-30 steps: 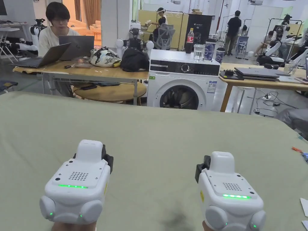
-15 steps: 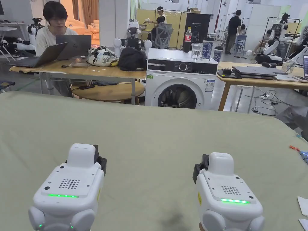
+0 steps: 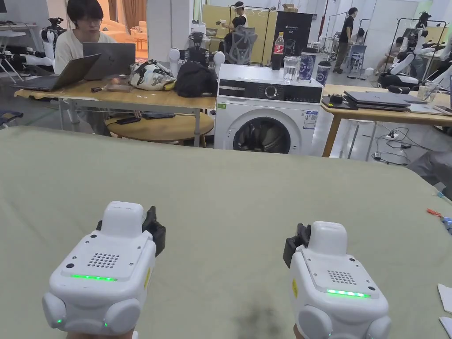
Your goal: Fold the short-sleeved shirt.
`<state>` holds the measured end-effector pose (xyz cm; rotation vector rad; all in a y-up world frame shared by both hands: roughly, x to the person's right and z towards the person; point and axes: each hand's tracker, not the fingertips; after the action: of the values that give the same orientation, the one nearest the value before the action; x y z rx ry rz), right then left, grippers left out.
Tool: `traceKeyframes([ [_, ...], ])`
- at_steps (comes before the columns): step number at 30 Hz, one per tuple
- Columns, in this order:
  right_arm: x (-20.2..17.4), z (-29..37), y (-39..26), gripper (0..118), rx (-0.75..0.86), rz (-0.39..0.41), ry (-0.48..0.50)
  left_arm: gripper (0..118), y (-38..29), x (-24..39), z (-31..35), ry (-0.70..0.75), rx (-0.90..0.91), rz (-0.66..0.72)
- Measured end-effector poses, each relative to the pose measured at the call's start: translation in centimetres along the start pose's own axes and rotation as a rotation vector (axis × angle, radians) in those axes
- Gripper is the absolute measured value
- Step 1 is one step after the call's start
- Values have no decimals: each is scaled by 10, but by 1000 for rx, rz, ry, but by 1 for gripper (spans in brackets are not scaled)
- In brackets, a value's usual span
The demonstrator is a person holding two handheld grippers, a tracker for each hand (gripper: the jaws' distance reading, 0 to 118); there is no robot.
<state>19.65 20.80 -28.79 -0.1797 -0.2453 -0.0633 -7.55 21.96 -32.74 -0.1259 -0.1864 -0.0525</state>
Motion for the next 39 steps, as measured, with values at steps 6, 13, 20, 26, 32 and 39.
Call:
traceKeyframes([
  [6,4,0,2,75,-2,-18,-31,70,-4,-5,1,-23,17,55],
  [13,4,-2,5,75,-1,2,-18,73,-13,-10,-2,-62,58,73],
  [20,3,-3,4,75,17,13,-38,74,-9,-18,-10,-53,44,55],
  [26,7,-3,0,75,27,-24,5,74,-12,-21,-9,-30,46,48],
  [32,-1,5,-4,75,46,-17,-131,74,-15,-23,-12,-47,7,53],
  [39,1,3,-5,78,18,-59,-106,74,-13,-21,-9,-65,20,29],
])
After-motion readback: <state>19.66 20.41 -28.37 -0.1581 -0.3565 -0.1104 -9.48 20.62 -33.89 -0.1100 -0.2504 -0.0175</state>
